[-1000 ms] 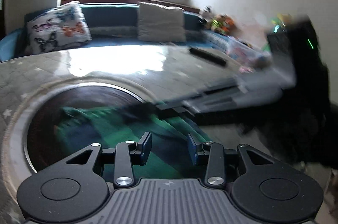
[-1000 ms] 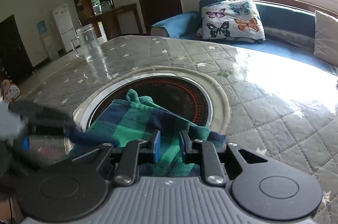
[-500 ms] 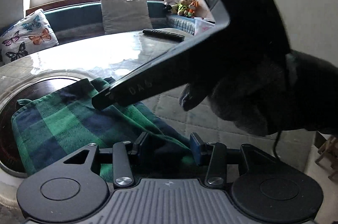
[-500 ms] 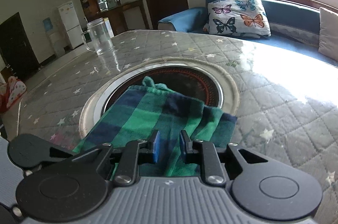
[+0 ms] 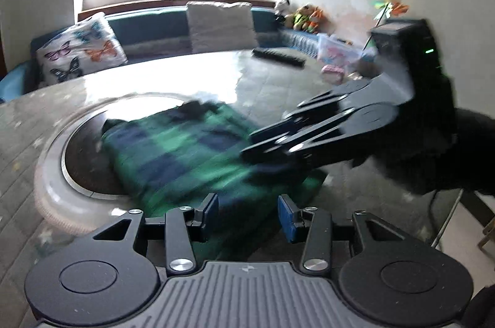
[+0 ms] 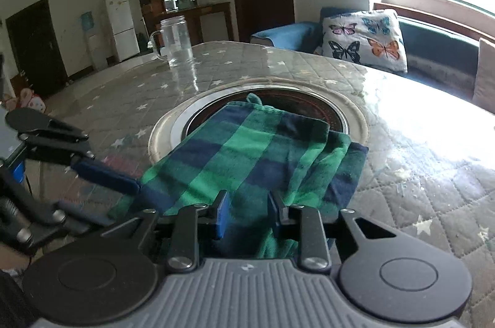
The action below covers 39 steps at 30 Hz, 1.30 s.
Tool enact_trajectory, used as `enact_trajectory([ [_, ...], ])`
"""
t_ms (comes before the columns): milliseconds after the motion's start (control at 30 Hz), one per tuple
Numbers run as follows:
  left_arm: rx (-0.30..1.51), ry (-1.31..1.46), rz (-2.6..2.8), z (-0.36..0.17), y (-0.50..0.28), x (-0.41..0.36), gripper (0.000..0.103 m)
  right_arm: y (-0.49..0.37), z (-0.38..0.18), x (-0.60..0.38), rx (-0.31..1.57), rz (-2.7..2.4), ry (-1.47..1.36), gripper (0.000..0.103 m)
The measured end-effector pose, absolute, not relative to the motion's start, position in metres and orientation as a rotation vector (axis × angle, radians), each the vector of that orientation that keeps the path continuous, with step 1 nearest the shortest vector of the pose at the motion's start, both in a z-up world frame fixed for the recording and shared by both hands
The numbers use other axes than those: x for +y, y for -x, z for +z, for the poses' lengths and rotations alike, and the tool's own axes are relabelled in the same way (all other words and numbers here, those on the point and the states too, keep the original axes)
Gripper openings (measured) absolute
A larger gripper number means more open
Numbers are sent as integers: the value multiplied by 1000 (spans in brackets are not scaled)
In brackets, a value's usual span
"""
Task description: Fold clothes
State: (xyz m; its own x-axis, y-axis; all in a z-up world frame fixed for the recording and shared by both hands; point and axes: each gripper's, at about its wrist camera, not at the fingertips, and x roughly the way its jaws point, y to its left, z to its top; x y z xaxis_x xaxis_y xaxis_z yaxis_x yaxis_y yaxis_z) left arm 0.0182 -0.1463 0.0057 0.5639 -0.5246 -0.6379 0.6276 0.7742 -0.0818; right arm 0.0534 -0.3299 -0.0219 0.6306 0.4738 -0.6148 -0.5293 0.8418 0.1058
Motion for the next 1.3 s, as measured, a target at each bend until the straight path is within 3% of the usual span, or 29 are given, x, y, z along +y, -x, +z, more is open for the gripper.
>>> enact_trajectory([
  [233, 766, -183, -636, -14, -15, -133, 45, -38, -34, -329, 691, 564, 176, 27],
  [567, 691, -125, -622, 7, -25, -129, 45, -27, -12, -306, 608, 637, 166, 27],
  [867, 748, -155, -613, -16, -34, -133, 45, -24, -40, -313, 703, 587, 184, 26],
  [1033, 730, -110, -618, -5, -37, -125, 45, -22, -26, -332, 703, 596, 108, 28],
  [1300, 694, -12, -497, 12, -66, -113, 53, -66, -19, -331, 653, 501, 38, 31],
])
